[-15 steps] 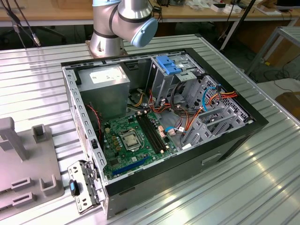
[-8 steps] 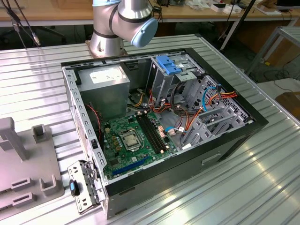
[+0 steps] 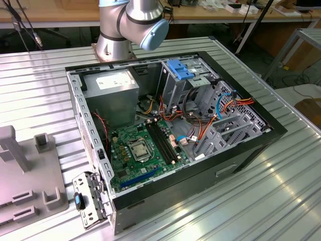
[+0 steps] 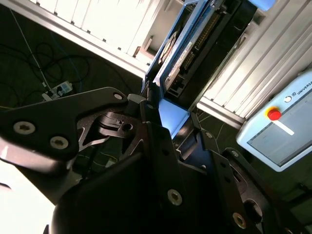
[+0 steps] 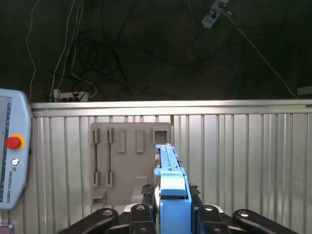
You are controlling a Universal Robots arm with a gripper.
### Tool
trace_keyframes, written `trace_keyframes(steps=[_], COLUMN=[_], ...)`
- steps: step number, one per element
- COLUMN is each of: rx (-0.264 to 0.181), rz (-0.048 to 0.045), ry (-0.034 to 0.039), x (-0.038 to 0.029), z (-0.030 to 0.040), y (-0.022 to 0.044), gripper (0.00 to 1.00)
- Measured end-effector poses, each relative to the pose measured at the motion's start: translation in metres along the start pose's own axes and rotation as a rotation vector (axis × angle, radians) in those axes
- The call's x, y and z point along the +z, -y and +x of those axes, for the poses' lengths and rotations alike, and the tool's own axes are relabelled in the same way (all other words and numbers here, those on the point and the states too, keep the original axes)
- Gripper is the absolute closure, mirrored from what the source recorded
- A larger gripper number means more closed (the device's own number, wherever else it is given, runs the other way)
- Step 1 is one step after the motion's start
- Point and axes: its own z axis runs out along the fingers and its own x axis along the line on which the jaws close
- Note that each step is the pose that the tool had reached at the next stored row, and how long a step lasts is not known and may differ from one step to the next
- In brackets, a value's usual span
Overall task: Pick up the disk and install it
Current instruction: 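Pick up the disk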
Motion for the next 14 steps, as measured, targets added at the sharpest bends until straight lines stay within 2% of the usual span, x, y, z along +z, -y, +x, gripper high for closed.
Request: trace_keyframes(steps=[1,9,14], rx=[0.0,0.0,0.0], rz=[0.0,0.0,0.0], ry=[0.0,0.0,0.0001], x=[-0.0038,-0.0213,-0.0426], z=[0.0,-0.0002,-0.0005], y=[0.0001,0.0007,0.0015], gripper=[0.63,0.63,0.63])
